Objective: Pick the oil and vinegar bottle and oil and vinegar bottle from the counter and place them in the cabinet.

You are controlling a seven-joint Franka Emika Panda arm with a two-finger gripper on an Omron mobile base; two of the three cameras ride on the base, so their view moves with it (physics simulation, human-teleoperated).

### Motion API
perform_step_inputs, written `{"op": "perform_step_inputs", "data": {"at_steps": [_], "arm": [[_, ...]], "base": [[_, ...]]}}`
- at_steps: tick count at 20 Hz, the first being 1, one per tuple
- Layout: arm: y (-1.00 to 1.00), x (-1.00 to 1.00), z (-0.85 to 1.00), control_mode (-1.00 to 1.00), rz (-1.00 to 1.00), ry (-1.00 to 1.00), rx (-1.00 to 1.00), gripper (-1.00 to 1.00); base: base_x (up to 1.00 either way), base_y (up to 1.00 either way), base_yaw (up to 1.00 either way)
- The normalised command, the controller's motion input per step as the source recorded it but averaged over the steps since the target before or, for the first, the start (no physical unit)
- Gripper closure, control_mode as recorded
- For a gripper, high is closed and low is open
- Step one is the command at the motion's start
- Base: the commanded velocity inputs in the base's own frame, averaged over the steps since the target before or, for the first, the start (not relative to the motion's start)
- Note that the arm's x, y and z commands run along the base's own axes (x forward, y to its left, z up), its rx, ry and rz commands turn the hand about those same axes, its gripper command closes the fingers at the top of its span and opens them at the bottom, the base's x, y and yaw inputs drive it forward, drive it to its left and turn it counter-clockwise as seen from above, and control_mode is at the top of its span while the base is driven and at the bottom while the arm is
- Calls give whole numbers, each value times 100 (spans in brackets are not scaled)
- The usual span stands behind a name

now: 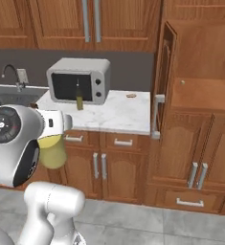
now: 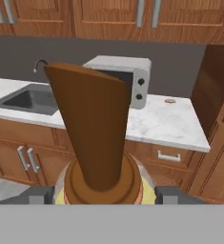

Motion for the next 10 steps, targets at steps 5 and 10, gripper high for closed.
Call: {"op": "perform_step_inputs", "data": {"at_steps": [5,10], "arm": [[0,0,0,100,0,0,0,100],[0,0,0,100,0,0,0,100]], "base": [[-3,-83,-12],[9,-94,-9]]}}
